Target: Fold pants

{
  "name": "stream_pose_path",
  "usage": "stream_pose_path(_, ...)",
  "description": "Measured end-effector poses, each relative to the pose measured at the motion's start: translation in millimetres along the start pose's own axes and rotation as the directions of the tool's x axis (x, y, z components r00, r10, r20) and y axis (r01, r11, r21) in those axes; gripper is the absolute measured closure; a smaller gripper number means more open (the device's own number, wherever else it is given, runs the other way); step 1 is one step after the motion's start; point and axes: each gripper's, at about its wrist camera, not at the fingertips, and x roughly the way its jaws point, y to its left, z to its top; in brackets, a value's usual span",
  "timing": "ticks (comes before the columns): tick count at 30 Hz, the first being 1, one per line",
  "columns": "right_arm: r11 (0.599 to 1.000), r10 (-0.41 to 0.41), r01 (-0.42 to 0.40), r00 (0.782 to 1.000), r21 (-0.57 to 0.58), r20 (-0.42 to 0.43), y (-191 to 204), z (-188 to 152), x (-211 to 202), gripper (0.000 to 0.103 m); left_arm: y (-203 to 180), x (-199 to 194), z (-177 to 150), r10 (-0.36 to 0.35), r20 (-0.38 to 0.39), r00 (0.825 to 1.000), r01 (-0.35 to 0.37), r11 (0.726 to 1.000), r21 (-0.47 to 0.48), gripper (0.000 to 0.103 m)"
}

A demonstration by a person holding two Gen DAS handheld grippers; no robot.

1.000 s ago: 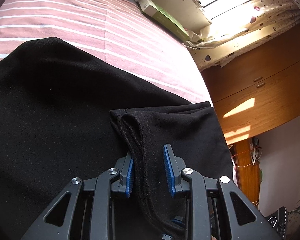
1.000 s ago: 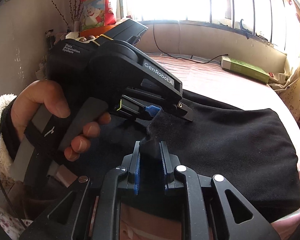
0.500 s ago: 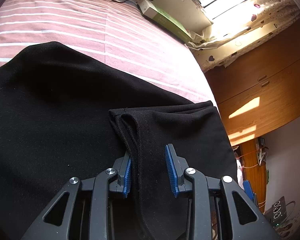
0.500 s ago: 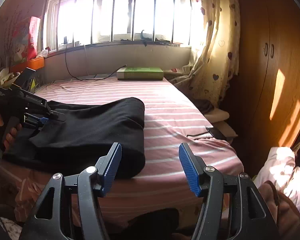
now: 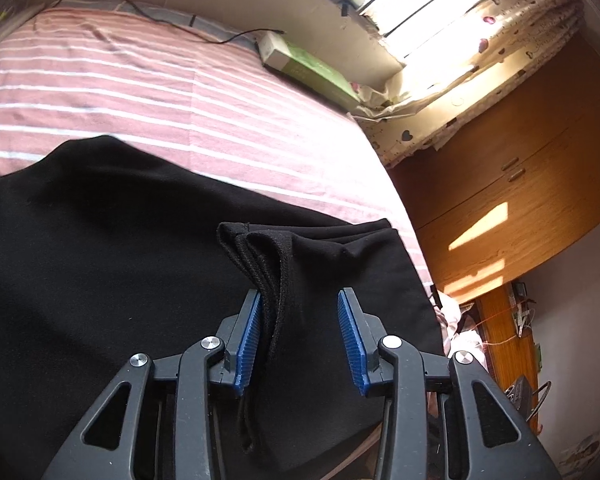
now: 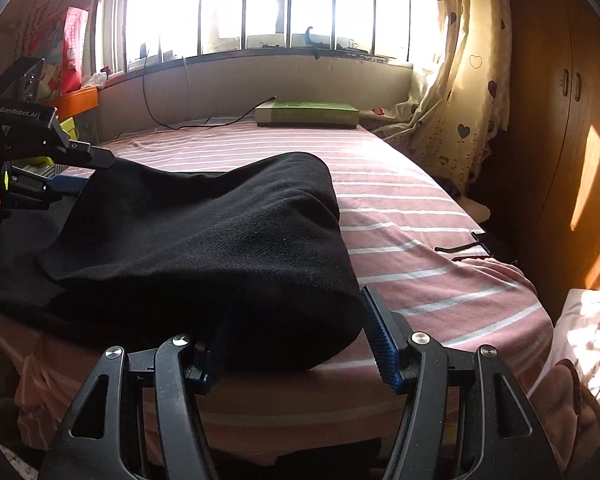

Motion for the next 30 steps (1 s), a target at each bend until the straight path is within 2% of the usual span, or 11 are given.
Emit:
stream_pose_path(3, 0.999, -0.046, 0.046, 0.999, -0.004, -0.013, -3, -2, 3, 0.042, 16, -8, 1, 0.022, 0.034, 0.999, -0.020, 0.999, -0.040, 0.037)
stream_pose_path(6, 0.997, -0.053, 0.054, 0.998, 0.056, -0.025, -16, -4, 5, 0.042, 29, -21, 9, 0.046, 0.076, 0.996, -0.039, 0.996, -0.086, 0.037)
stream_pose_path(8, 0.994, -0.042, 0.044, 0.999, 0.098, -0.028, -23, -6, 6, 0.042, 29, -27, 12, 0.029, 0.087, 0.996, -0.021, 0.996, -0.090, 0.037)
stream_pose_path(10, 0.995, -0.041, 0.043, 0.999, 0.089, -0.021, -21, -6, 5, 0.042, 17, -30, 11, 0.001, 0.096, 0.995, 0.004, 0.999, -0.054, 0.035)
stream_pose_path(15, 0.994, -0.023, 0.024, 1.000, 0.102, -0.019, -20, -3, 10, 0.042, -24, -4, 0, -0.148, -0.004, 0.989, 0.148, 0.989, 0.020, 0.034)
stream_pose_path(17, 0.995, -0.027, 0.029, 1.000, 0.096, -0.016, -22, -4, 9, 0.042, -34, 18, -9, -0.146, -0.085, 0.986, 0.151, 0.987, 0.053, 0.034)
stream_pose_path(20, 0.991, -0.045, 0.046, 0.999, 0.129, -0.008, -31, -6, 7, 0.042, -36, 43, -21, -0.106, -0.134, 0.985, 0.117, 0.990, 0.078, 0.034)
stream_pose_path(24, 0.993, -0.059, 0.057, 0.998, 0.103, 0.015, -34, -10, 2, 0.042, -22, 46, -20, -0.107, -0.106, 0.989, 0.114, 0.992, 0.059, 0.034)
stream_pose_path(26, 0.987, -0.041, 0.035, 0.999, 0.159, 0.033, -43, -13, -3, 0.042, -14, 45, -19, -0.097, -0.093, 0.991, 0.103, 0.993, 0.053, 0.034)
stream_pose_path(28, 0.973, 0.011, -0.020, 0.999, 0.229, 0.040, -56, -18, -6, 0.042, -7, 44, -19, -0.119, -0.080, 0.990, 0.121, 0.992, 0.022, 0.034)
stream_pose_path(30, 0.967, 0.036, -0.047, 0.998, 0.251, 0.047, -62, -19, -8, 0.042, -4, 44, -18, -0.125, -0.078, 0.989, 0.127, 0.992, 0.013, 0.035)
